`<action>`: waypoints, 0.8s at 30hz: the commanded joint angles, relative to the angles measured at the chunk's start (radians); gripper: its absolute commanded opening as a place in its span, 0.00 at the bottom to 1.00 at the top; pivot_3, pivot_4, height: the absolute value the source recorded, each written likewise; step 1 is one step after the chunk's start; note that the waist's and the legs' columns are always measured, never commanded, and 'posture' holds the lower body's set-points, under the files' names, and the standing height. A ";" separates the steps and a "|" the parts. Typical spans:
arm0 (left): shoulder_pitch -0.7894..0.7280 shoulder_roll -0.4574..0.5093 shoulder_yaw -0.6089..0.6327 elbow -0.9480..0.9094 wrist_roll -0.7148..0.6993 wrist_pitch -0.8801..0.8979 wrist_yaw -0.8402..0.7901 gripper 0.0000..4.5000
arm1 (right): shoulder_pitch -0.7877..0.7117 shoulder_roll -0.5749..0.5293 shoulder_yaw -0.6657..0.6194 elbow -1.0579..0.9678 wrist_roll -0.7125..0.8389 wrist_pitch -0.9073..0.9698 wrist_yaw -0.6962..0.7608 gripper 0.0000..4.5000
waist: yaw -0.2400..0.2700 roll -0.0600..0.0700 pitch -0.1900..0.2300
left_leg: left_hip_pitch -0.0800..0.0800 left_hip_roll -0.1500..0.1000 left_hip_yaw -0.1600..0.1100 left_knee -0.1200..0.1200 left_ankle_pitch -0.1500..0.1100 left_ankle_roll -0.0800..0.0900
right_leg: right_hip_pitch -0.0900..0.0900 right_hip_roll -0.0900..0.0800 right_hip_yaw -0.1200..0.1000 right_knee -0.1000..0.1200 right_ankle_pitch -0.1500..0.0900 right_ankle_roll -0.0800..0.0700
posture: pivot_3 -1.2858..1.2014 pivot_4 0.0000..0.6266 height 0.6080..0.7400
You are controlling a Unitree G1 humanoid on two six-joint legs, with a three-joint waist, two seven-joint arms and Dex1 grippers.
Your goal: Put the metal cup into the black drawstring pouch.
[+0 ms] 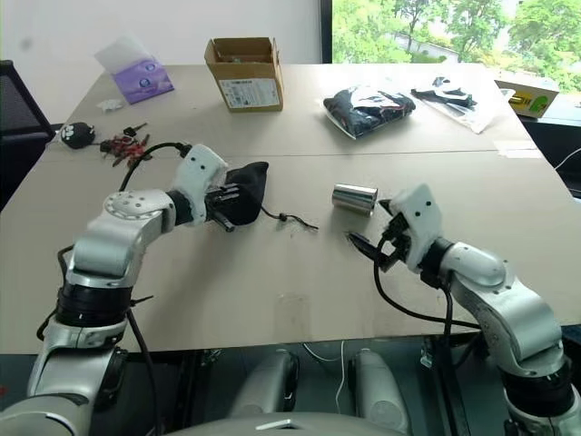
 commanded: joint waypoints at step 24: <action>-0.089 -0.075 0.153 0.024 -0.187 0.215 0.175 0.01 | -0.285 0.090 0.023 0.345 0.003 0.082 -0.008 1.00 | 0.000 0.000 0.000 | 0.000 0.000 0.001 0.000 0.000 0.000 | 0.000 -0.001 0.001 0.000 0.000 0.000 | 0.52 0.24 1.00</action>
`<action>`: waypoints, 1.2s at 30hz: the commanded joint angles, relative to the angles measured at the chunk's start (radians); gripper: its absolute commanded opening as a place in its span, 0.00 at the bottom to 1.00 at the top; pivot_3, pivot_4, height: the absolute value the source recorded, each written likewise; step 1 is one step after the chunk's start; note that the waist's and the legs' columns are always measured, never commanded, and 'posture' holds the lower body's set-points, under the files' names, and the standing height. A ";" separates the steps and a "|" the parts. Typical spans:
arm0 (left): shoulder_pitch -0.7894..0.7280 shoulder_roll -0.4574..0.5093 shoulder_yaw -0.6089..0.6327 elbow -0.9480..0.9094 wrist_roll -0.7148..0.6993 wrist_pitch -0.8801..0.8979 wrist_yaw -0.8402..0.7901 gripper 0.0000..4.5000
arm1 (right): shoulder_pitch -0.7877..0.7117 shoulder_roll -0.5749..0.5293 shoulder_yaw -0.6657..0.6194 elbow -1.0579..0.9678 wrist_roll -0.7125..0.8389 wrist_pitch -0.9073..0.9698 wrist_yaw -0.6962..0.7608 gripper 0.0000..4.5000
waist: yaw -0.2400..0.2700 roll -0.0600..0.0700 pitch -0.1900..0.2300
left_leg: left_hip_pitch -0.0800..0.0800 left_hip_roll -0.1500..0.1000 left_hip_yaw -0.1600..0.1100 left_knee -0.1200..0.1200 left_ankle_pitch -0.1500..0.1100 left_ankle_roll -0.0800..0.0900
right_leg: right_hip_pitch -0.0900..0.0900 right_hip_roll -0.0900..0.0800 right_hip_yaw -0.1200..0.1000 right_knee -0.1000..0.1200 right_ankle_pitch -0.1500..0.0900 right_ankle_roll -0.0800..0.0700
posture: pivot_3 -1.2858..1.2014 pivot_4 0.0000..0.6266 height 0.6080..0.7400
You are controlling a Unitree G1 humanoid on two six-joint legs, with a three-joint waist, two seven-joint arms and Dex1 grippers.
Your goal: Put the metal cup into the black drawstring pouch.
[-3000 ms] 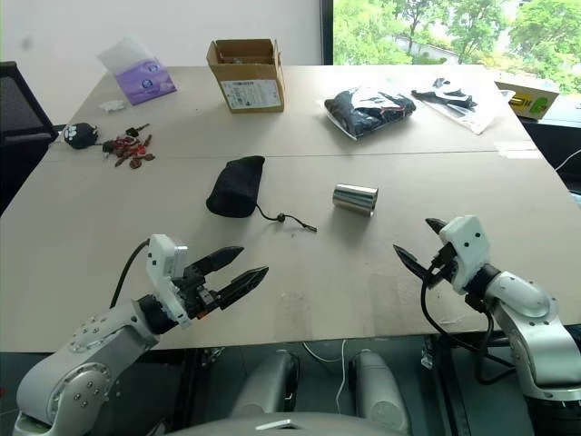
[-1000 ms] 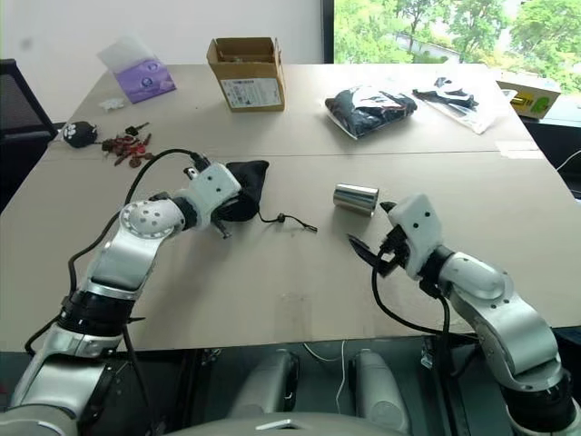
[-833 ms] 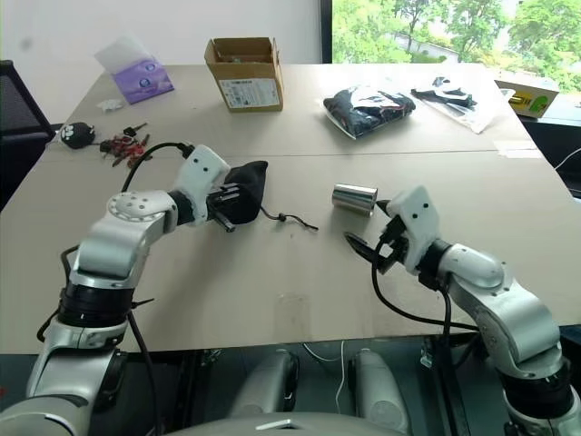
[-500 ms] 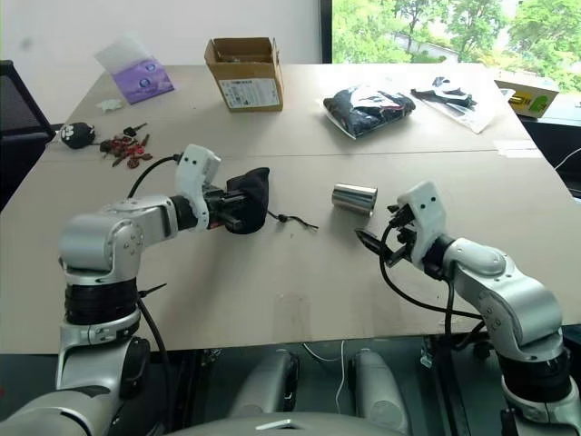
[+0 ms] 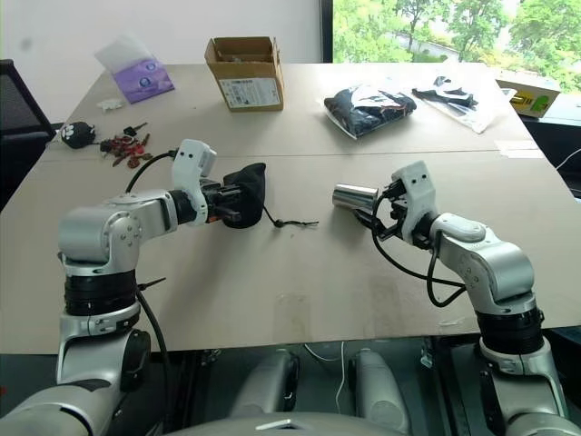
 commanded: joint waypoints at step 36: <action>-0.106 0.328 -0.308 -0.040 -0.026 0.113 -0.223 0.00 | 0.143 0.024 0.032 -0.059 -0.171 -0.453 0.196 0.02 | 0.008 0.001 0.001 | -0.002 -0.001 0.000 -0.002 0.000 0.000 | -0.002 -0.001 0.000 -0.002 0.000 0.000 | 0.52 0.24 1.00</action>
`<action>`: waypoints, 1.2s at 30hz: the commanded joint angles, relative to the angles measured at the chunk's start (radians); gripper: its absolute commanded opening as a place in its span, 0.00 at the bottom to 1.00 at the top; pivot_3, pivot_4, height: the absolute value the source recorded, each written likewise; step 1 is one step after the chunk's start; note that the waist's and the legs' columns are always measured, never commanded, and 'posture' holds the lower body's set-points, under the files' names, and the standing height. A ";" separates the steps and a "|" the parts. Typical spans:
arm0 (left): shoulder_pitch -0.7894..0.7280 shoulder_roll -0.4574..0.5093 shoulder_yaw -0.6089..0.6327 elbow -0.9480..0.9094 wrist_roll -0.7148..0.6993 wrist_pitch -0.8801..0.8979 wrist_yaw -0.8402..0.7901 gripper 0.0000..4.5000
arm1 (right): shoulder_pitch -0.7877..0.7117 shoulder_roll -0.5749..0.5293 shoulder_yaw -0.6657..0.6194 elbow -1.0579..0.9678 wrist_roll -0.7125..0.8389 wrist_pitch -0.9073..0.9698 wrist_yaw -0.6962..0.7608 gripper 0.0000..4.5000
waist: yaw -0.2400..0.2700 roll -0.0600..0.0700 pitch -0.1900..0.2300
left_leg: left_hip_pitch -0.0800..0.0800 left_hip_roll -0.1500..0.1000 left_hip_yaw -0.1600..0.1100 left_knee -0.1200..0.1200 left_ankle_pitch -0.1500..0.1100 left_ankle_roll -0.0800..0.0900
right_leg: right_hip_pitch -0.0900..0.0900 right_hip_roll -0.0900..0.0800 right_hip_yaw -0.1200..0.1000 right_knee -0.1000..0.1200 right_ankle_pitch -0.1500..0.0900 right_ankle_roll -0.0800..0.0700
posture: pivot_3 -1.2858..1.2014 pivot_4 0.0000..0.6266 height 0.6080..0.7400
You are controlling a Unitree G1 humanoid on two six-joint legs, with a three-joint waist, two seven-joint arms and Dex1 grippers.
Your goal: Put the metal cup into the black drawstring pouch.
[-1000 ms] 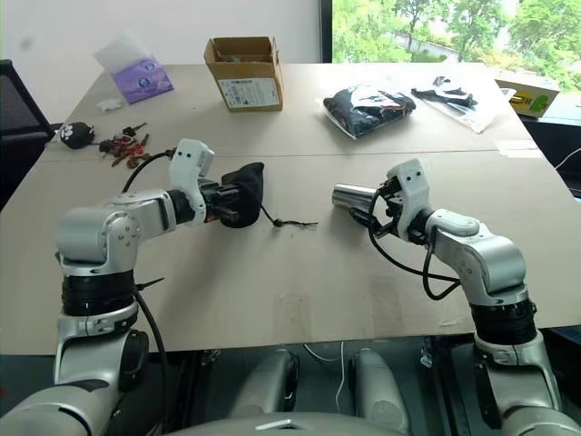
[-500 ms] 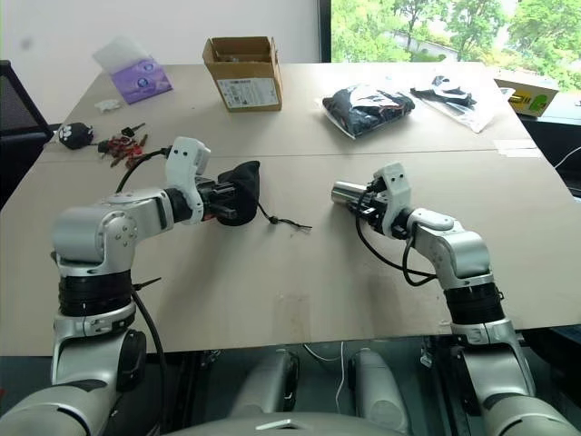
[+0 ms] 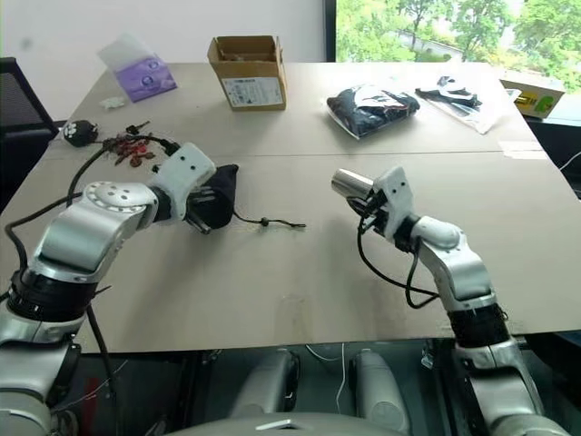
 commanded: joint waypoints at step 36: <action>-0.352 -0.476 0.180 0.434 -0.358 0.484 0.104 0.00 | 0.122 0.065 0.260 -0.101 -0.075 -0.063 -0.006 0.02 | -0.029 -0.001 0.000 | 0.003 0.000 -0.001 0.003 0.001 -0.001 | 0.000 0.000 0.002 0.006 0.000 0.000 | 0.52 0.24 1.00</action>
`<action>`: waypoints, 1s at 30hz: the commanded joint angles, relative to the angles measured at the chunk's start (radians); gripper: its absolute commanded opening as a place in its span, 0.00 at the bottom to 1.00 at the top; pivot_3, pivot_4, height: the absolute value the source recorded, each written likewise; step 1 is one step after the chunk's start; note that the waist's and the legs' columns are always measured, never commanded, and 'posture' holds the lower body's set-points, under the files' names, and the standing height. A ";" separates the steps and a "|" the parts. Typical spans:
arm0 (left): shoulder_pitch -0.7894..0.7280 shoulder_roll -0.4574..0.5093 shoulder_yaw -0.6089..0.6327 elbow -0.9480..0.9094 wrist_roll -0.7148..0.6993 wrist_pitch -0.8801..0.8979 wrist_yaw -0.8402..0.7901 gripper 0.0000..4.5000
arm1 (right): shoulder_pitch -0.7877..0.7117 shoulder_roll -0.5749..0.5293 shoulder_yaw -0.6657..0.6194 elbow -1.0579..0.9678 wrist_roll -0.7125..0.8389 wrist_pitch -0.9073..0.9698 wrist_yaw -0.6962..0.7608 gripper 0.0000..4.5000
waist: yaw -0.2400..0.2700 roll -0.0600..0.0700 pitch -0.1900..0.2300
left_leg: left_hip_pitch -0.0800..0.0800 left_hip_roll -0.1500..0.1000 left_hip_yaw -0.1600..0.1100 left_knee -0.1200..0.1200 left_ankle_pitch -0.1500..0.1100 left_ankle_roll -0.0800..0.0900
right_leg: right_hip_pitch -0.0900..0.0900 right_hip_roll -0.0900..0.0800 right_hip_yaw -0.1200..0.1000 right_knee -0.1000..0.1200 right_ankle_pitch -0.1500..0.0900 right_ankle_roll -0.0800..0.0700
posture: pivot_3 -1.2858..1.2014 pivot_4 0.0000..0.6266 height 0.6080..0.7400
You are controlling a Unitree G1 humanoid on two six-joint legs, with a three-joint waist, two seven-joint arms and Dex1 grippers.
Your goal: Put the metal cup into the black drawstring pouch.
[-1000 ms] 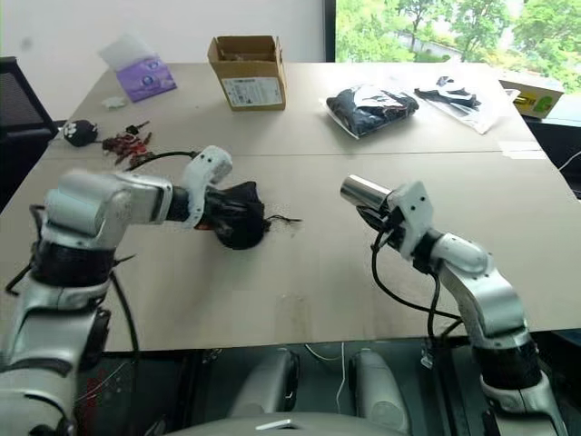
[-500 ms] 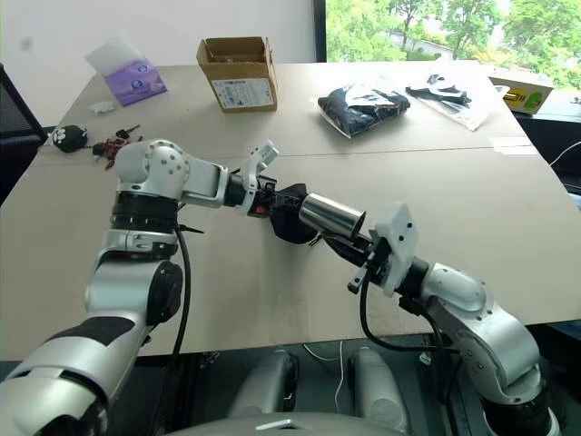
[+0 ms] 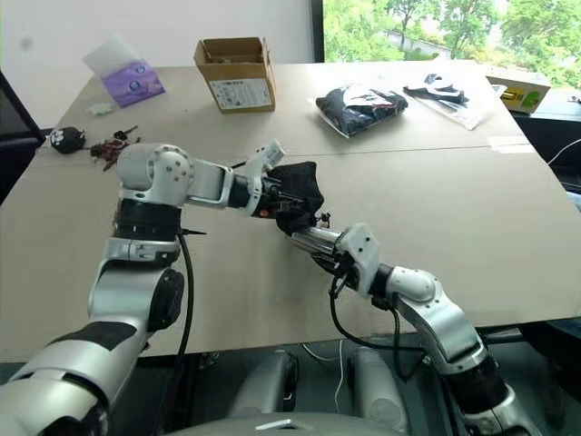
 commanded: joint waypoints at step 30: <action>0.084 0.129 0.003 -0.175 -0.093 0.022 0.059 0.00 | -0.422 0.279 0.081 0.513 -0.150 -0.239 0.089 0.02 | -0.009 0.000 0.000 | 0.004 -0.001 -0.004 0.001 0.001 -0.001 | -0.002 0.000 0.002 0.010 0.000 0.000 | 0.52 0.24 1.00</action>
